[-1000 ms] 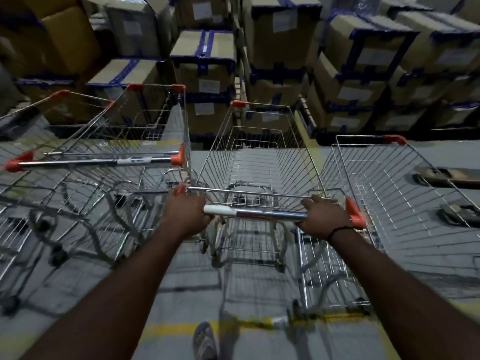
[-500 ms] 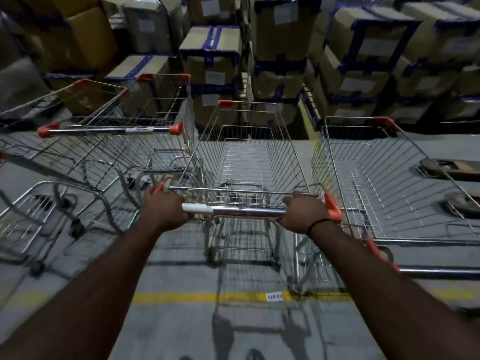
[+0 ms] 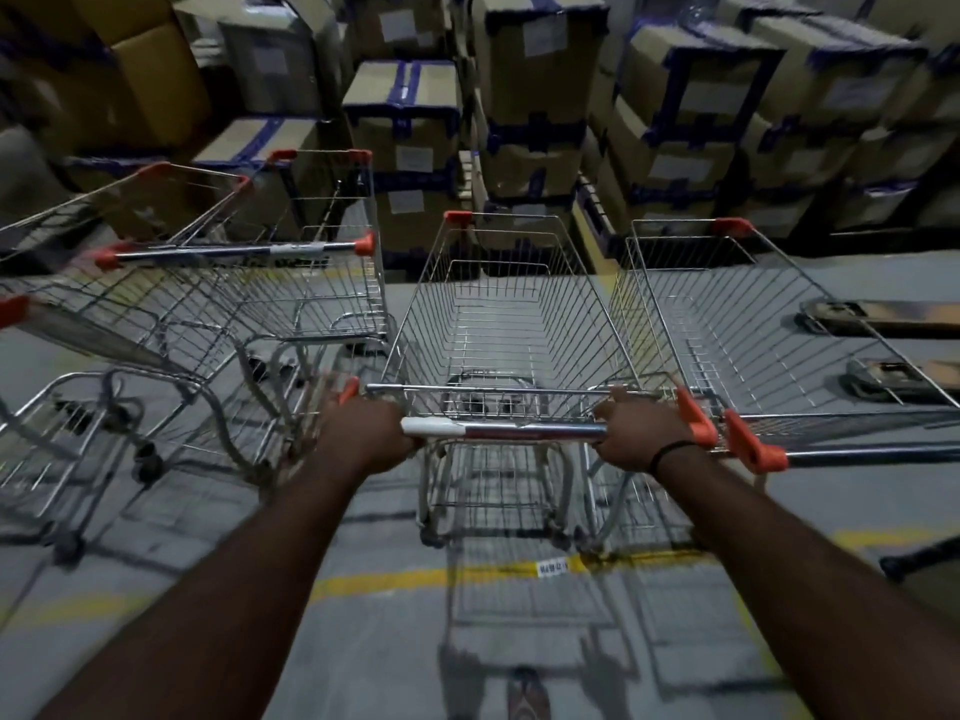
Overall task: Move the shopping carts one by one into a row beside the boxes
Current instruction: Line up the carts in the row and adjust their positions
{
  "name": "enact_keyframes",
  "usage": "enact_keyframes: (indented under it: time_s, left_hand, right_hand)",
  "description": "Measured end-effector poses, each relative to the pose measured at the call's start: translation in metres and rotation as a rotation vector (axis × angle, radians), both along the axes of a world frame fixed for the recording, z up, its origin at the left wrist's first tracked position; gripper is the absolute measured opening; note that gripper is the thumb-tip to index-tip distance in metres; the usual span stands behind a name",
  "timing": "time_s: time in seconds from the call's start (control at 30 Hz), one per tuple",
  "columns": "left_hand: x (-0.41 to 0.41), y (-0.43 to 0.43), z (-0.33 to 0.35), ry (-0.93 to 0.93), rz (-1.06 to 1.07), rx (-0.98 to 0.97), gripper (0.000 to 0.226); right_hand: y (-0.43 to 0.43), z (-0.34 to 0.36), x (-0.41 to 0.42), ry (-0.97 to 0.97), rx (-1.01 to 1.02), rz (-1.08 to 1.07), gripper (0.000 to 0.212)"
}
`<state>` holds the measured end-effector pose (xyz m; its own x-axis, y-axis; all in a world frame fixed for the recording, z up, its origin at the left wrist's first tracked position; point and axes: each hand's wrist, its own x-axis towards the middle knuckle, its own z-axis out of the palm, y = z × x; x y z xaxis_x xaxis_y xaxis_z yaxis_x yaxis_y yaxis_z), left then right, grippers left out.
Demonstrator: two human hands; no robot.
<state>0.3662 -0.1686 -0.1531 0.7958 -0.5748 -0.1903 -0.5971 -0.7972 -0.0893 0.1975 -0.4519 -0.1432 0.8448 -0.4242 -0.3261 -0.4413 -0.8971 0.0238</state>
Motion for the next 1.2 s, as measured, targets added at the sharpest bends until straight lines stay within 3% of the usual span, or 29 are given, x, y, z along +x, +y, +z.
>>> enact_keyframes:
  time_s: [0.93, 1.2]
  left_hand:
    - [-0.042, 0.013, -0.003, -0.034, 0.025, 0.005, 0.055]
    - [-0.044, 0.019, -0.013, -0.029, 0.011, -0.087, 0.051]
  right_hand:
    - [0.01, -0.001, -0.035, 0.027, -0.042, -0.021, 0.04]
    - [0.01, -0.001, -0.035, 0.02, -0.058, -0.015, 0.038]
